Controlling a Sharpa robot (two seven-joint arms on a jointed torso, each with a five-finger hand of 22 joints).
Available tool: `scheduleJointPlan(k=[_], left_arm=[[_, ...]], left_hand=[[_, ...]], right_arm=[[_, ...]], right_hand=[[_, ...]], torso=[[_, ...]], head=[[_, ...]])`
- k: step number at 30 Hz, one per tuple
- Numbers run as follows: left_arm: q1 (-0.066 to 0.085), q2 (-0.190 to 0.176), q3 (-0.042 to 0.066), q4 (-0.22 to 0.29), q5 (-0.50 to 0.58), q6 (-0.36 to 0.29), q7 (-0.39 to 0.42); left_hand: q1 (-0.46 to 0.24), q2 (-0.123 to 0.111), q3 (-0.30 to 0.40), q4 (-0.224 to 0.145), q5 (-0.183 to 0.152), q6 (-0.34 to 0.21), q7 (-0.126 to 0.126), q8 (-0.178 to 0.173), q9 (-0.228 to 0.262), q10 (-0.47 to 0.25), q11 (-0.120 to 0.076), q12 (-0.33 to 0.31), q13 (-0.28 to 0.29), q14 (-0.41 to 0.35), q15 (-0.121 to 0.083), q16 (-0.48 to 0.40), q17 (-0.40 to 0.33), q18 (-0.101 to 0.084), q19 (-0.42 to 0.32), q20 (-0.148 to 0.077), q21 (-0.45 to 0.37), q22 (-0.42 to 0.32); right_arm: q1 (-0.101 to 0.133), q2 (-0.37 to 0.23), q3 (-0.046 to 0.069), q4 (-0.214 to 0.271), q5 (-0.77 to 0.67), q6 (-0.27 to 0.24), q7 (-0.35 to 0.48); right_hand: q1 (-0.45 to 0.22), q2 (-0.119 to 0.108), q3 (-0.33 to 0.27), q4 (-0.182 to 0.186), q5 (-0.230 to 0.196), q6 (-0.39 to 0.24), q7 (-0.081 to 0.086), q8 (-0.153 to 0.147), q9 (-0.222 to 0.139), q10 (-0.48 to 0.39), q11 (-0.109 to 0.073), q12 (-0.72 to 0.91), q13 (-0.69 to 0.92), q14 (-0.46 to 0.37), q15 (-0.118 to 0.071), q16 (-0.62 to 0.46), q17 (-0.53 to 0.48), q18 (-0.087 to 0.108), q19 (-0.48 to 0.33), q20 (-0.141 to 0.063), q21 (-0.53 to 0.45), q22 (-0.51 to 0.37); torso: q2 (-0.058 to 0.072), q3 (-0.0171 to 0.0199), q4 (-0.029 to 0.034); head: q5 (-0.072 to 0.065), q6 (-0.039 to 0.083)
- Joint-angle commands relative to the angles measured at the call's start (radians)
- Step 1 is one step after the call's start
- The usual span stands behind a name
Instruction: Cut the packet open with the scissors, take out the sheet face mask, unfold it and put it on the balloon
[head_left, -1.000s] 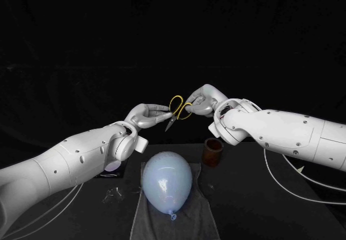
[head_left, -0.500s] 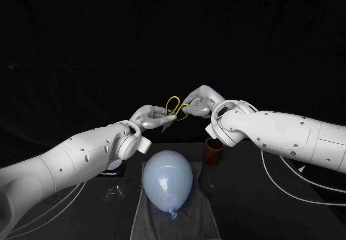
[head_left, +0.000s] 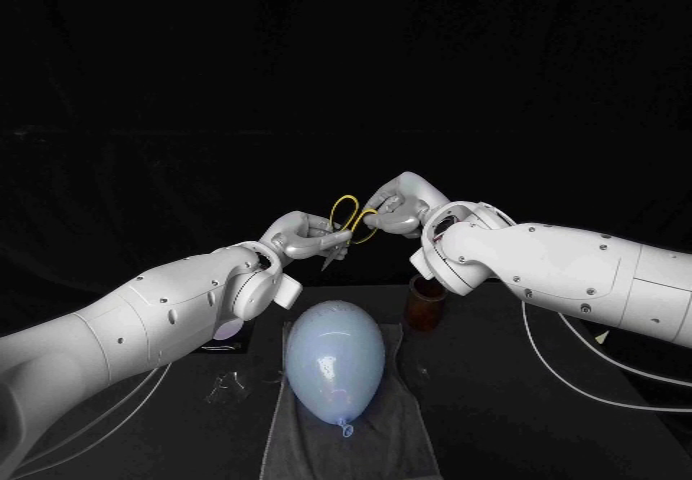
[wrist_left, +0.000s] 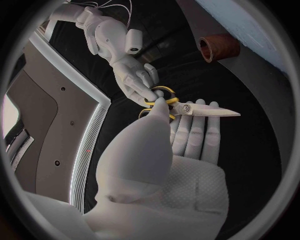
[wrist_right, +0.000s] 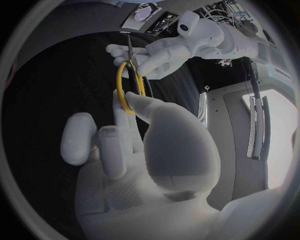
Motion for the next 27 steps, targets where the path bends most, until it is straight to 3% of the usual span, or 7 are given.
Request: scheduleJointPlan(k=[1, 11, 16, 19, 21, 23, 27], left_arm=[[0.001, 0.002, 0.001, 0.001, -0.007, 0.035, 0.006], [0.001, -0.006, 0.001, 0.0, -0.024, 0.042, 0.004], [0.001, -0.009, 0.001, 0.001, -0.046, 0.044, 0.007], [0.001, -0.009, 0.001, 0.002, -0.053, 0.043, 0.01], [0.001, -0.009, 0.001, 0.001, -0.055, 0.039, 0.011], [0.001, -0.009, 0.001, 0.0, -0.055, 0.036, 0.012], [0.001, -0.011, 0.002, -0.003, -0.053, 0.032, 0.011]], left_hand=[[0.01, 0.021, 0.015, 0.0, -0.001, 0.022, -0.006, 0.011, 0.004, 0.023, -0.007, 0.005, 0.001, 0.012, -0.002, 0.008, 0.005, 0.012, 0.007, 0.0, 0.005, 0.0], [0.099, 0.062, 0.106, -0.018, -0.001, 0.083, -0.035, 0.046, 0.025, 0.107, -0.037, 0.004, -0.001, 0.051, -0.026, 0.023, 0.026, 0.012, 0.018, -0.004, 0.009, -0.003], [0.128, 0.035, 0.191, -0.034, 0.0, 0.097, -0.043, 0.073, 0.048, 0.155, -0.049, -0.003, -0.003, 0.075, -0.036, 0.026, 0.038, 0.012, 0.024, -0.011, 0.017, -0.001], [0.119, 0.014, 0.241, -0.028, -0.002, 0.097, -0.045, 0.085, 0.061, 0.17, -0.051, -0.011, -0.003, 0.078, -0.037, 0.021, 0.043, 0.011, 0.014, -0.008, 0.013, -0.004], [0.082, -0.031, 0.346, -0.02, -0.002, 0.085, -0.045, 0.107, 0.089, 0.184, -0.051, -0.022, -0.003, 0.084, -0.037, 0.012, 0.055, 0.012, 0.014, -0.005, 0.016, -0.005], [0.065, -0.044, 0.379, -0.025, -0.002, 0.084, -0.044, 0.116, 0.099, 0.188, -0.052, -0.018, -0.002, 0.086, -0.038, 0.009, 0.06, 0.011, 0.015, -0.006, 0.017, -0.005], [0.04, -0.059, 0.418, -0.036, -0.001, 0.077, -0.044, 0.126, 0.112, 0.191, -0.052, -0.019, -0.002, 0.088, -0.038, 0.006, 0.067, 0.011, 0.015, -0.006, 0.019, -0.005]], right_arm=[[0.001, -0.001, 0.002, 0.001, 0.007, -0.019, 0.019], [0.0, -0.006, 0.002, -0.009, 0.015, -0.022, 0.022], [-0.001, -0.004, 0.001, -0.02, 0.066, -0.014, 0.049], [-0.001, -0.001, 0.001, -0.028, 0.091, 0.003, 0.07], [-0.001, 0.001, 0.001, -0.034, 0.107, 0.021, 0.089], [-0.001, 0.002, 0.0, -0.038, 0.116, 0.038, 0.107], [-0.001, 0.0, -0.001, -0.041, 0.124, 0.069, 0.137]], right_hand=[[0.004, 0.008, 0.02, -0.023, 0.002, 0.003, -0.003, -0.005, 0.001, 0.052, -0.041, 0.007, 0.001, 0.069, -0.014, 0.004, 0.06, 0.019, -0.007, -0.003, -0.005, 0.001], [0.003, 0.009, 0.021, -0.024, 0.002, 0.003, -0.003, -0.005, 0.001, 0.052, -0.041, 0.006, 0.001, 0.069, -0.015, 0.003, 0.06, 0.019, -0.008, -0.003, -0.006, -0.001], [-0.011, 0.01, 0.019, -0.027, 0.003, -0.013, 0.004, -0.013, 0.002, 0.029, -0.034, -0.009, -0.003, 0.048, -0.01, -0.028, -0.031, 0.04, -0.066, -0.002, -0.078, -0.097], [-0.041, -0.003, -0.015, -0.028, 0.023, -0.059, 0.029, -0.046, -0.004, -0.059, -0.014, -0.012, -0.023, -0.03, 0.013, -0.156, -0.302, 0.091, -0.229, 0.012, -0.284, -0.346], [-0.063, -0.022, -0.043, -0.024, 0.044, -0.079, 0.039, -0.067, -0.011, -0.095, 0.002, -0.011, -0.039, -0.103, 0.025, -0.292, -0.516, 0.114, -0.325, 0.019, -0.417, -0.477], [-0.085, -0.037, -0.065, -0.014, 0.046, -0.097, 0.058, -0.093, -0.019, -0.143, 0.016, -0.012, -0.058, -0.241, 0.045, -0.51, -0.765, 0.109, -0.392, 0.034, -0.504, -0.522], [-0.096, -0.06, -0.086, -0.002, 0.043, -0.111, 0.074, -0.13, -0.03, -0.185, 0.046, -0.011, -0.058, -0.371, 0.071, -0.772, -0.889, 0.101, -0.505, 0.075, -0.676, -0.623]], torso=[[0.0, 0.0004, -0.0004], [0.0, 0.001, 0.0006], [0.0, 0.0007, -0.0006], [0.0, 0.0006, -0.0005], [0.0, 0.0003, -0.0008], [0.0, 0.0002, -0.0013], [0.0, 0.0007, 0.0002]], head=[[-0.001, -0.002], [-0.001, -0.004], [0.001, -0.005], [0.001, -0.005], [0.002, -0.006], [0.003, -0.005], [0.003, -0.004]])
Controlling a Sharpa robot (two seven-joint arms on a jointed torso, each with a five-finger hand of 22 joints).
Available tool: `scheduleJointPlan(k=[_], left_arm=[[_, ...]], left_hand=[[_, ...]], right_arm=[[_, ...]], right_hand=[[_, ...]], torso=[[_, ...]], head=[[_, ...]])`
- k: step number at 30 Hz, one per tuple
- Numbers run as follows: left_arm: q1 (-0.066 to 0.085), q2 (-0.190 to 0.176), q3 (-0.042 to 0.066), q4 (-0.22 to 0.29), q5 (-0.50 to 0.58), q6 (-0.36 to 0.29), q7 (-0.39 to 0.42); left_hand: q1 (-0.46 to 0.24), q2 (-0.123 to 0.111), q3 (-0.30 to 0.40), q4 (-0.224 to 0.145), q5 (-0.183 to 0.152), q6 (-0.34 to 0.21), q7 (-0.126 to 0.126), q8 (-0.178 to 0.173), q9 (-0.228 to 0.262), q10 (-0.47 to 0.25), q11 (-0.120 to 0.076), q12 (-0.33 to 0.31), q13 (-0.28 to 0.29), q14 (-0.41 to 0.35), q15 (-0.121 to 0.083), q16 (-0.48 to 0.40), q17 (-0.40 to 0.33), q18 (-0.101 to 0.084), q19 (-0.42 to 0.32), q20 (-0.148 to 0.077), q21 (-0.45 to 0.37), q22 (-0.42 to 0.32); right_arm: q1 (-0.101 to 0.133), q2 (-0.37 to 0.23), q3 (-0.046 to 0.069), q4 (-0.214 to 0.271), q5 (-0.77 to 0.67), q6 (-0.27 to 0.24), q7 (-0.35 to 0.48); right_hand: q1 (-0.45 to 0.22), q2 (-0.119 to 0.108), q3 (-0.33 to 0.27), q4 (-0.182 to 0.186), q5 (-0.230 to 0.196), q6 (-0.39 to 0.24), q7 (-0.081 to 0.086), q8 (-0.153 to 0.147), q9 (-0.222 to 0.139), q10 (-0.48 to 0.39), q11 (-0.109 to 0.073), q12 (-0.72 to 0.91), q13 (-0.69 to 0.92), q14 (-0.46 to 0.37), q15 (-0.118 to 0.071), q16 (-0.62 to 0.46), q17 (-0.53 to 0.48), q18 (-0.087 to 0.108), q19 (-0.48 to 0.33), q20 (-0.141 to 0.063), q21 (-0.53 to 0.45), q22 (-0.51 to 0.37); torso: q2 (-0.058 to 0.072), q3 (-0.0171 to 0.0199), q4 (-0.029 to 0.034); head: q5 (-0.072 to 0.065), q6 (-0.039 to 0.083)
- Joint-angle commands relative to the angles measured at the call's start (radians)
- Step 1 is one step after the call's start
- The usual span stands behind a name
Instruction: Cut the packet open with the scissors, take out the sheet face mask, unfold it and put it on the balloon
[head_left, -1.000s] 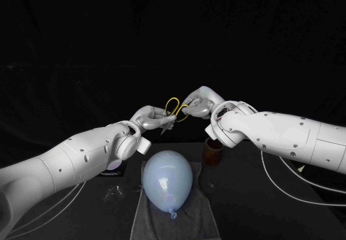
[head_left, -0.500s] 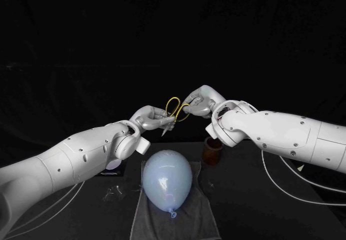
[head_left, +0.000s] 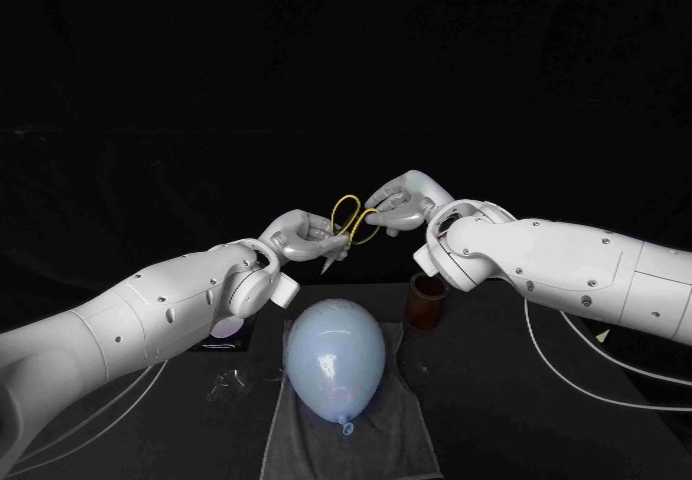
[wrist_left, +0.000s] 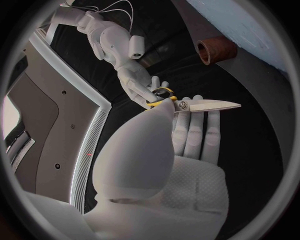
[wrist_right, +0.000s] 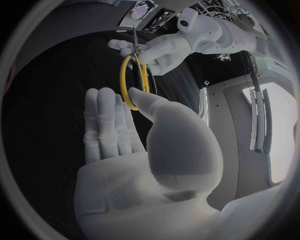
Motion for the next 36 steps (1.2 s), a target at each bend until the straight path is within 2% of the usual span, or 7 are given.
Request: scheduleJointPlan(k=[1, 8, 16, 25, 26, 29, 36], left_arm=[[0.0, -0.001, 0.0, -0.004, -0.011, 0.002, 0.005], [0.0, -0.005, 0.0, -0.013, -0.006, 0.006, -0.012], [0.0, -0.013, 0.0, -0.022, -0.017, 0.061, -0.067], [0.001, -0.014, 0.001, -0.037, -0.045, 0.128, -0.14], [0.001, -0.014, 0.001, -0.038, -0.049, 0.139, -0.152], [0.001, -0.013, 0.001, -0.041, -0.059, 0.163, -0.179], [0.001, -0.01, 0.001, -0.043, -0.066, 0.186, -0.212]], left_hand=[[-0.017, -0.005, 0.054, -0.04, 0.004, -0.006, 0.001, 0.007, 0.045, 0.024, -0.013, 0.005, 0.001, 0.01, -0.001, -0.003, 0.005, 0.012, -0.001, 0.002, 0.004, -0.001], [-0.045, -0.016, 0.093, -0.056, 0.004, -0.01, 0.002, 0.019, 0.061, 0.031, -0.014, 0.005, 0.002, 0.016, -0.002, -0.004, 0.014, 0.013, 0.002, 0.001, 0.008, 0.0], [-0.075, -0.033, 0.144, -0.088, 0.005, -0.013, 0.005, 0.03, 0.079, 0.038, -0.014, 0.005, 0.002, 0.021, -0.004, -0.006, 0.025, 0.013, 0.004, -0.003, 0.014, 0.002], [-0.125, -0.05, 0.191, -0.113, 0.005, -0.011, 0.005, 0.041, 0.099, 0.053, -0.016, 0.007, 0.003, 0.034, -0.008, -0.003, 0.04, 0.013, 0.013, -0.009, 0.029, 0.007], [-0.134, -0.052, 0.201, -0.119, 0.005, -0.012, 0.005, 0.042, 0.103, 0.054, -0.016, 0.006, 0.003, 0.034, -0.008, -0.004, 0.042, 0.012, 0.013, -0.01, 0.031, 0.008], [-0.14, -0.053, 0.207, -0.123, 0.005, -0.013, 0.006, 0.043, 0.105, 0.054, -0.016, 0.006, 0.003, 0.034, -0.007, -0.004, 0.044, 0.012, 0.012, -0.01, 0.032, 0.008], [-0.148, -0.054, 0.211, -0.124, 0.004, -0.014, 0.005, 0.044, 0.108, 0.055, -0.015, 0.006, 0.003, 0.034, -0.007, -0.005, 0.046, 0.012, 0.012, -0.009, 0.033, 0.008]], right_arm=[[0.002, -0.004, 0.0, -0.003, 0.038, 0.054, 0.076], [0.002, -0.039, -0.004, 0.008, 0.026, 0.07, 0.153], [0.003, -0.121, -0.009, 0.059, -0.136, 0.022, 0.266], [0.005, -0.185, -0.011, 0.161, -0.552, 0.037, 0.246], [0.005, -0.186, -0.011, 0.174, -0.608, 0.05, 0.233], [0.005, -0.179, -0.011, 0.204, -0.753, 0.079, 0.191], [0.005, -0.125, -0.013, 0.222, -0.99, 0.116, 0.067]], right_hand=[[-0.01, -0.015, -0.006, 0.011, -0.001, -0.005, 0.011, -0.021, -0.005, -0.029, 0.016, 0.001, -0.001, -0.08, 0.021, -0.159, -0.076, -0.011, -0.062, 0.03, -0.109, -0.069], [-0.014, -0.038, -0.074, 0.035, 0.007, -0.027, 0.028, -0.068, -0.013, -0.091, 0.046, 0.001, -0.001, -0.198, 0.085, -0.413, -0.191, 0.002, -0.124, 0.113, -0.361, -0.252], [0.031, -0.02, -0.138, 0.027, 0.011, -0.023, 0.03, -0.085, -0.016, -0.151, 0.06, 0.002, 0.0, -0.226, 0.108, -0.487, -0.231, 0.008, -0.194, 0.148, -0.498, -0.347], [0.088, 0.012, -0.148, 0.007, -0.011, 0.028, -0.025, -0.1, -0.028, -0.087, -0.017, 0.003, -0.001, 0.323, -0.036, -0.208, -0.045, 0.004, 0.296, -0.028, -0.128, -0.147], [0.082, 0.008, -0.149, 0.011, -0.011, 0.024, -0.032, -0.105, -0.03, -0.093, -0.018, 0.001, -0.001, 0.355, -0.04, -0.162, -0.016, 0.003, 0.309, -0.031, -0.104, -0.13], [0.079, -0.009, -0.087, 0.036, -0.031, 0.049, -0.038, -0.114, -0.033, -0.076, -0.023, 0.0, -0.001, 0.376, -0.04, 0.408, 0.571, -0.058, 0.422, -0.032, 0.332, 0.326], [0.068, -0.042, -0.044, 0.061, -0.04, 0.046, -0.06, -0.122, -0.027, -0.082, -0.018, 0.002, 0.0, 0.382, -0.033, 0.568, 0.754, -0.08, 0.458, -0.022, 0.508, 0.524]], torso=[[0.0, 0.0001, 0.0013], [0.0, -0.0003, 0.001], [0.0, -0.0002, -0.0013], [0.002, 0.0026, 0.0024], [0.002, 0.0034, 0.0025], [0.002, 0.0041, 0.0013], [0.004, 0.0042, 0.0021]], head=[[0.001, 0.002], [0.004, 0.004], [0.01, 0.009], [0.014, 0.009], [0.014, 0.01], [0.014, 0.008], [0.015, 0.004]])
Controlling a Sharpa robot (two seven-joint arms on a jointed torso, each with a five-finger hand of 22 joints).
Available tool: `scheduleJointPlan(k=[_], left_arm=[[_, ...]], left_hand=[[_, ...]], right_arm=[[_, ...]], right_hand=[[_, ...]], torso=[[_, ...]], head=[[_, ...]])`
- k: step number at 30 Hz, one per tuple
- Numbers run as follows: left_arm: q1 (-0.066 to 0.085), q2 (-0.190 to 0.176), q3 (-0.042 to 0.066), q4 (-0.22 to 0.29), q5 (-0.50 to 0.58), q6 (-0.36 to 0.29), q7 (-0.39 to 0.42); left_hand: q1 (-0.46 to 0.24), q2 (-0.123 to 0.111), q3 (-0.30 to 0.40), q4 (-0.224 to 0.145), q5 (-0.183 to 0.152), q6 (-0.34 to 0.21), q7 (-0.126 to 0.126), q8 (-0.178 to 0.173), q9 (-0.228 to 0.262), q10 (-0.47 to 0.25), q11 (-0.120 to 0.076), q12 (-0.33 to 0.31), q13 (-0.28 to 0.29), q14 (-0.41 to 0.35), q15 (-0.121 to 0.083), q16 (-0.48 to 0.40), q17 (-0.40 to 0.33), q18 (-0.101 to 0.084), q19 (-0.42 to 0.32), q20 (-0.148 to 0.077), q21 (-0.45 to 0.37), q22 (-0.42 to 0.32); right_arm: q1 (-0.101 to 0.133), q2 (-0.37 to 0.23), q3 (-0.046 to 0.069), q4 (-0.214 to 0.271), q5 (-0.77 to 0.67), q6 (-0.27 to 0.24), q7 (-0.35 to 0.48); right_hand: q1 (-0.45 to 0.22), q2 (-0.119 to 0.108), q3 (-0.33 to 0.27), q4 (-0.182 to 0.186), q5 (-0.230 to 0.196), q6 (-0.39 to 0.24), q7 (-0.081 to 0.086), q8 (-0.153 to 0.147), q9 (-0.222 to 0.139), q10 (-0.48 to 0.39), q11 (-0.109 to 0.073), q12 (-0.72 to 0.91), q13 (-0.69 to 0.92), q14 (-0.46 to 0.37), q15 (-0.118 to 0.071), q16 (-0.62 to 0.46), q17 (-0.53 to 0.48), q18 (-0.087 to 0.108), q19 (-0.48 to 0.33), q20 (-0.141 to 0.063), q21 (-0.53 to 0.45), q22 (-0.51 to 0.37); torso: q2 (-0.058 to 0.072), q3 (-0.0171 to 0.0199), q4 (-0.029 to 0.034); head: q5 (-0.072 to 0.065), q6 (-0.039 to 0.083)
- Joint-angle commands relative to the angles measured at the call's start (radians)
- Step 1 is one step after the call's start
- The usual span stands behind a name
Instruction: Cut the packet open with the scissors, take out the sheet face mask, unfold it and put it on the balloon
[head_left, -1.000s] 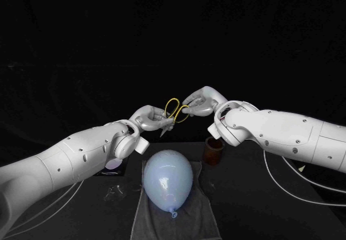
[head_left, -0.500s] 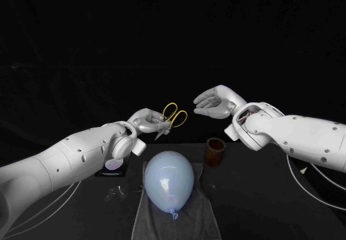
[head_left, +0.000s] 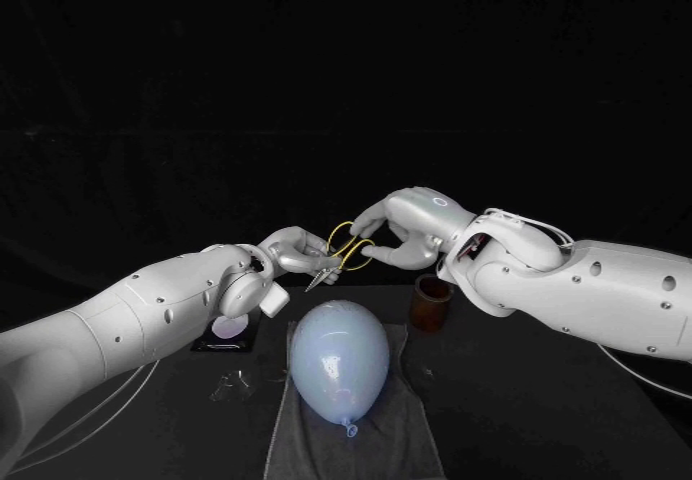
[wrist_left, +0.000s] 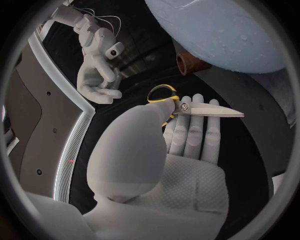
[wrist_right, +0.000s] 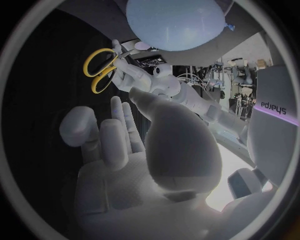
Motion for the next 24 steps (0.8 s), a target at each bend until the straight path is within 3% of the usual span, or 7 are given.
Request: scheduleJointPlan(k=[1, 3, 7, 11, 18, 24], left_arm=[[0.002, 0.004, 0.002, 0.001, -0.017, 0.059, -0.046], [0.002, 0.005, 0.002, 0.0, -0.017, 0.06, -0.05], [0.003, 0.007, 0.002, 0.001, -0.018, 0.062, -0.056], [0.003, 0.007, 0.002, 0.003, -0.018, 0.064, -0.06], [0.005, 0.004, 0.002, 0.009, -0.018, 0.066, -0.066], [0.008, -0.001, 0.003, 0.017, -0.017, 0.066, -0.068]], left_hand=[[-0.012, 0.003, 0.016, -0.011, 0.003, -0.008, 0.002, 0.005, 0.104, 0.027, -0.022, 0.003, 0.0, 0.008, -0.002, -0.004, 0.001, 0.014, 0.003, 0.0, 0.006, 0.002], [-0.014, 0.002, 0.017, -0.011, 0.003, -0.008, 0.002, 0.005, 0.105, 0.027, -0.022, 0.003, 0.0, 0.008, -0.002, -0.004, 0.002, 0.014, 0.003, 0.0, 0.007, 0.002], [-0.017, 0.002, 0.019, -0.013, 0.003, -0.008, 0.002, 0.006, 0.106, 0.027, -0.022, 0.003, 0.0, 0.008, -0.002, -0.004, 0.003, 0.014, 0.003, 0.0, 0.007, 0.002], [-0.017, 0.002, 0.019, -0.013, 0.003, -0.008, 0.002, 0.006, 0.106, 0.027, -0.022, 0.003, 0.0, 0.008, -0.002, -0.004, 0.003, 0.014, 0.003, 0.0, 0.007, 0.002], [-0.02, 0.002, 0.022, -0.014, 0.003, -0.008, 0.002, 0.006, 0.108, 0.028, -0.022, 0.004, 0.001, 0.009, -0.002, -0.004, 0.004, 0.014, 0.003, 0.0, 0.008, 0.002], [-0.022, 0.002, 0.024, -0.016, 0.003, -0.008, 0.002, 0.007, 0.109, 0.028, -0.022, 0.004, 0.001, 0.009, -0.002, -0.005, 0.004, 0.014, 0.003, 0.0, 0.008, 0.002]], right_arm=[[0.0, 0.026, -0.002, -0.004, -0.28, 0.058, -0.132], [0.0, 0.044, -0.004, -0.012, -0.305, 0.064, -0.166], [-0.001, 0.076, -0.006, -0.036, -0.332, 0.065, -0.209], [-0.003, 0.1, -0.007, -0.053, -0.342, 0.082, -0.231], [-0.014, 0.133, -0.01, -0.082, -0.347, 0.176, -0.264], [-0.025, 0.147, -0.012, -0.106, -0.335, 0.224, -0.274]], right_hand=[[-0.005, -0.012, 0.005, 0.004, -0.005, -0.002, -0.012, -0.005, 0.002, -0.006, 0.001, 0.001, 0.002, 0.049, 0.003, 0.023, 0.029, -0.009, 0.009, -0.001, 0.025, 0.03], [-0.005, -0.013, 0.006, 0.008, -0.005, -0.006, -0.011, -0.007, 0.003, -0.014, -0.003, 0.001, 0.001, 0.049, -0.007, 0.03, 0.036, -0.009, 0.01, -0.006, 0.035, 0.042], [-0.006, -0.019, 0.003, 0.012, -0.004, -0.014, 0.001, -0.011, 0.003, -0.024, 0.007, 0.001, 0.002, 0.052, 0.008, 0.05, 0.062, -0.016, 0.018, 0.0, 0.06, 0.072], [-0.003, -0.021, 0.003, 0.011, -0.005, -0.014, 0.006, -0.011, 0.004, -0.031, 0.007, 0.0, 0.001, 0.052, 0.009, 0.054, 0.064, -0.016, 0.017, 0.003, 0.062, 0.074], [0.0, -0.025, -0.021, 0.012, -0.008, -0.031, -0.002, -0.02, 0.005, -0.1, -0.011, -0.001, 0.0, 0.048, -0.028, 0.057, 0.061, -0.011, 0.004, -0.022, 0.059, 0.076], [-0.011, -0.029, -0.047, 0.022, -0.009, -0.035, 0.0, -0.022, 0.007, -0.11, -0.01, 0.003, 0.003, 0.048, -0.031, 0.061, 0.067, -0.012, 0.002, -0.029, 0.06, 0.08]], torso=[[0.001, -0.0002, 0.0005], [0.001, -0.0011, 0.0019], [0.002, -0.0019, 0.0035], [0.003, -0.003, 0.0065], [0.003, -0.0039, 0.0062], [0.006, -0.0023, 0.0072]], head=[[0.001, -0.003], [0.001, -0.008], [-0.001, -0.012], [-0.002, -0.015], [-0.004, -0.019], [-0.003, -0.023]])
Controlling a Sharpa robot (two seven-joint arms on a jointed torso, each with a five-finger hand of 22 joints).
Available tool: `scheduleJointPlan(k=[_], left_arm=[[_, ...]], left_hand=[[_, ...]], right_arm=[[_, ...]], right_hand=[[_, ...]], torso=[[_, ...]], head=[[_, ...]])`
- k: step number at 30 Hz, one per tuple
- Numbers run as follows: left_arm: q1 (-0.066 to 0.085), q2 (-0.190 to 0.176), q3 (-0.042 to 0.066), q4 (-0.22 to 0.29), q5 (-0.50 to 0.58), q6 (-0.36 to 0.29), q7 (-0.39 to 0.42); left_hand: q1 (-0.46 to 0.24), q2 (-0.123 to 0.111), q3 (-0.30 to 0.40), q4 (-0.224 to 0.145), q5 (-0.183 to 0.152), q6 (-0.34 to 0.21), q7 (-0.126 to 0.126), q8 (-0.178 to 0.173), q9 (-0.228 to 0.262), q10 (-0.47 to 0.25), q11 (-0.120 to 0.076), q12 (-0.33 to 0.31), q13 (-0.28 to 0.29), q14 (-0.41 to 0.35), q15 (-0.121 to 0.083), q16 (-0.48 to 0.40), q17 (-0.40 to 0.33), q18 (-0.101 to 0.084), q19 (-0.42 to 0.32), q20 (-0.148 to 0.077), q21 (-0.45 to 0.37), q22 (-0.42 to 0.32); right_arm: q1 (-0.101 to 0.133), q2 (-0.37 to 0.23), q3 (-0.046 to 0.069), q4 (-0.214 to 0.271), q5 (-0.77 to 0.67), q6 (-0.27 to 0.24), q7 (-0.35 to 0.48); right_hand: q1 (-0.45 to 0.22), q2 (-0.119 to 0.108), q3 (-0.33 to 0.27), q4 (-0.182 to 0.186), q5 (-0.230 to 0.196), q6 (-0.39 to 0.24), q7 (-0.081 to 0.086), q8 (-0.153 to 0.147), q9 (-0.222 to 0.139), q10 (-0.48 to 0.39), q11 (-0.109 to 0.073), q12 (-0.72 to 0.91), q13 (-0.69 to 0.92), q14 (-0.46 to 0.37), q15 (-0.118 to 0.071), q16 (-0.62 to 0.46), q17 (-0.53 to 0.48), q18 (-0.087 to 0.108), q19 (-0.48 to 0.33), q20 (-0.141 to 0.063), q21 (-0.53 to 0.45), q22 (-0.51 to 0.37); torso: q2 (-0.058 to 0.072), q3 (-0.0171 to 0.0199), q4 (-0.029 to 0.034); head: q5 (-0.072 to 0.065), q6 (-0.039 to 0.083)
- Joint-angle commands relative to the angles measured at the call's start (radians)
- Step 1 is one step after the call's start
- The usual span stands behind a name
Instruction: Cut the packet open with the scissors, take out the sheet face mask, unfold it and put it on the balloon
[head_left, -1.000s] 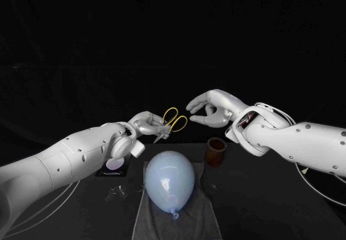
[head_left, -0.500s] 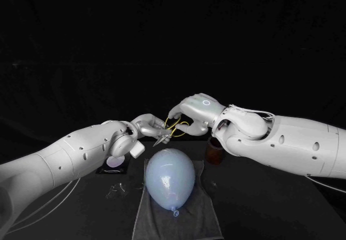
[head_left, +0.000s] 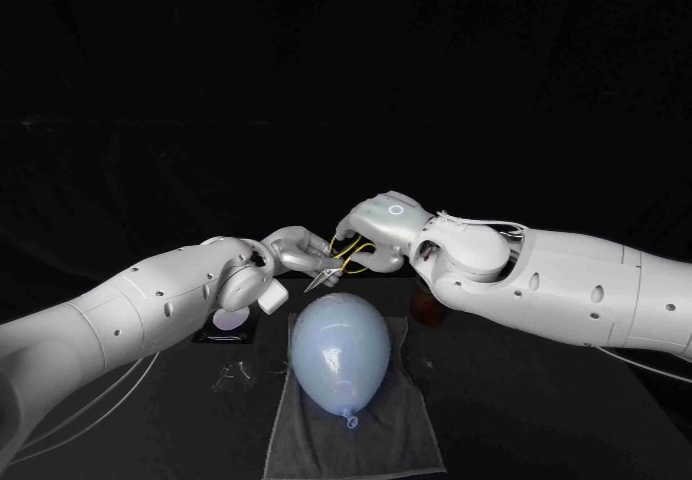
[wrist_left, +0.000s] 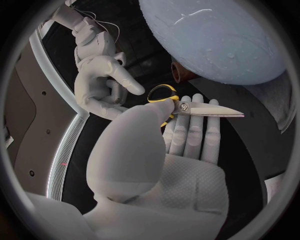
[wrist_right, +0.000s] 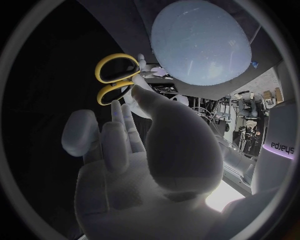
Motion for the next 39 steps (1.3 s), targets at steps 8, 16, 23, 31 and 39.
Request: scheduleJointPlan(k=[8, 16, 23, 31, 39], left_arm=[[0.015, -0.004, 0.002, 0.007, -0.001, 0.024, -0.005], [0.018, -0.006, 0.002, 0.014, -0.009, 0.039, -0.011], [0.019, -0.007, 0.002, 0.017, -0.014, 0.045, -0.016], [0.023, -0.008, 0.003, 0.019, -0.018, 0.048, -0.019], [0.025, -0.006, 0.003, 0.022, -0.019, 0.05, -0.021]], left_hand=[[-0.005, 0.008, 0.018, -0.01, 0.003, -0.002, 0.002, 0.004, 0.093, 0.021, -0.015, 0.006, 0.001, 0.005, 0.001, -0.004, 0.002, 0.01, 0.003, 0.0, 0.004, 0.001], [-0.008, 0.008, 0.024, -0.016, 0.003, -0.003, 0.002, 0.005, 0.096, 0.021, -0.016, 0.006, 0.001, 0.005, 0.001, -0.005, 0.003, 0.01, 0.003, 0.0, 0.005, 0.001], [-0.009, 0.008, 0.025, -0.017, 0.003, -0.003, 0.002, 0.005, 0.096, 0.021, -0.016, 0.006, 0.001, 0.004, 0.001, -0.005, 0.004, 0.01, 0.002, 0.0, 0.006, 0.001], [-0.011, 0.01, 0.028, -0.019, 0.003, -0.003, 0.002, 0.006, 0.098, 0.022, -0.015, 0.006, 0.001, 0.004, 0.001, -0.006, 0.004, 0.01, 0.002, 0.0, 0.006, 0.002], [-0.012, 0.01, 0.029, -0.019, 0.003, -0.003, 0.002, 0.006, 0.098, 0.022, -0.015, 0.006, 0.001, 0.004, 0.001, -0.006, 0.005, 0.01, 0.002, 0.0, 0.006, 0.002]], right_arm=[[-0.009, 0.014, -0.001, -0.035, -0.008, 0.102, -0.047], [-0.013, 0.033, -0.001, -0.067, -0.014, 0.094, -0.067], [-0.017, 0.055, -0.001, -0.098, -0.016, 0.084, -0.069], [-0.027, 0.081, -0.002, -0.128, -0.008, 0.115, -0.055], [-0.04, 0.114, -0.005, -0.171, -0.003, 0.13, -0.052]], right_hand=[[-0.007, -0.004, -0.019, 0.004, -0.005, -0.004, 0.003, -0.006, 0.003, 0.0, 0.003, 0.005, 0.003, 0.049, -0.005, 0.008, 0.008, -0.012, 0.003, -0.006, 0.003, 0.009], [0.014, 0.015, -0.098, 0.019, -0.005, -0.026, 0.007, -0.017, 0.003, -0.074, 0.005, 0.003, 0.0, 0.048, -0.003, 0.011, 0.008, -0.008, -0.01, -0.004, -0.012, 0.0], [0.036, 0.034, -0.115, 0.025, -0.005, -0.022, 0.001, -0.015, 0.005, -0.062, -0.001, 0.009, 0.003, 0.049, -0.007, 0.014, 0.01, -0.008, -0.011, -0.007, -0.014, 0.001], [0.046, 0.043, -0.11, 0.026, -0.005, -0.018, 0.0, -0.014, 0.006, -0.042, -0.002, 0.013, 0.004, 0.049, -0.008, 0.014, 0.01, -0.006, -0.014, -0.008, -0.02, -0.003], [0.059, 0.073, -0.057, 0.032, -0.005, 0.005, 0.005, -0.004, 0.012, 0.021, 0.003, 0.024, 0.004, 0.049, -0.005, 0.016, 0.01, -0.009, -0.01, -0.009, -0.016, 0.008]], torso=[[-0.001, 0.0013, 0.0], [-0.001, 0.002, -0.0008], [-0.001, 0.0021, -0.0003], [-0.001, 0.0015, -0.001], [0.0, 0.0021, 0.0007]], head=[[0.001, -0.008], [0.0, -0.008], [-0.002, -0.005], [-0.001, -0.004], [-0.002, -0.006]])
